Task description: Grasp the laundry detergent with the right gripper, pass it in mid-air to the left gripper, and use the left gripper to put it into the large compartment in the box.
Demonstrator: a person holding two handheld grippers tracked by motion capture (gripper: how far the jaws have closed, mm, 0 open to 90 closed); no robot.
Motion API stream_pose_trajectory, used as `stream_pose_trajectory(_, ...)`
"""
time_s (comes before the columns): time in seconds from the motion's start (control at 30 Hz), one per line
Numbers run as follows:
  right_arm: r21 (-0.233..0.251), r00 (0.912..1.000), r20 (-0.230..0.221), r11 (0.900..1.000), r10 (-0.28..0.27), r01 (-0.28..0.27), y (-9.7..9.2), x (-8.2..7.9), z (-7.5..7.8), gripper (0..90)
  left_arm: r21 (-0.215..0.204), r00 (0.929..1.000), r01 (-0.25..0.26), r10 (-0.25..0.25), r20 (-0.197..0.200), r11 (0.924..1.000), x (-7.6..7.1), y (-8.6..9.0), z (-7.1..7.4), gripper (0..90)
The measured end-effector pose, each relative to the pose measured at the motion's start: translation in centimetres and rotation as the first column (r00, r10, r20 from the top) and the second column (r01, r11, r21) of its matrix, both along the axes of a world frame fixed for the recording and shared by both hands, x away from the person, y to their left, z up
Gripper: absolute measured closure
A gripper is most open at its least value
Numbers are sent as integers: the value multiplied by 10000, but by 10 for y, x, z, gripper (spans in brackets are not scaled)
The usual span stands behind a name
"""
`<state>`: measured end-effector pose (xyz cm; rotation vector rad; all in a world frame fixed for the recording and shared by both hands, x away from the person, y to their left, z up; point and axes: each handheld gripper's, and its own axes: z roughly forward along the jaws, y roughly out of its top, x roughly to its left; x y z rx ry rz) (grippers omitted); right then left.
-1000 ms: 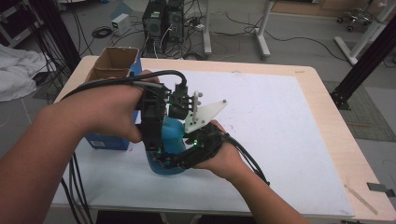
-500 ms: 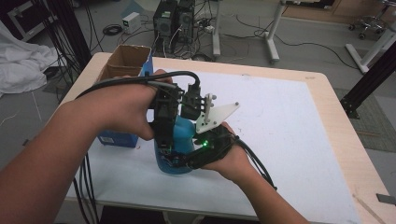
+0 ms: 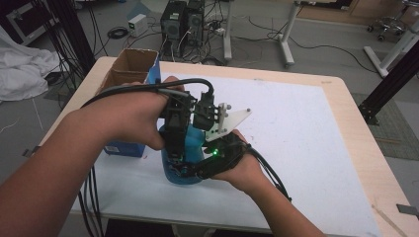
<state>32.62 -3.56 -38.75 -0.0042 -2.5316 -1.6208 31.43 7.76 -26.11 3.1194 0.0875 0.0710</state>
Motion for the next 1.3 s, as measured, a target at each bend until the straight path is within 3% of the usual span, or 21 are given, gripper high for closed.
stream_pose_trajectory(0.23,5,10000,41,10000,-28,28,-1,0,0,467,116,10000,-93,93,-8,9999,0,-1,0,360)
stream_pose_trajectory(0.33,-50,9998,208,10000,21,-20,0,-1,0,468,142,9990,-327,332,-304,9994,2,-1,1,382)
stream_pose_trajectory(0.47,-15,9996,259,10000,66,-65,0,-2,1,467,198,9982,-462,469,-377,9987,0,-1,2,386)
stream_pose_trajectory(0.87,146,9997,227,9999,23,-26,-1,-3,0,448,352,9987,-336,350,-375,9988,1,-4,4,388)
stream_pose_trajectory(1.07,-99,9992,180,9993,-362,364,-10,-3,0,276,353,9981,-386,403,-466,9986,1,-6,7,387)
stream_pose_trajectory(1.3,-451,9966,52,9956,-816,818,-34,2,2,173,294,9970,-610,623,-453,9977,2,-1,20,387)
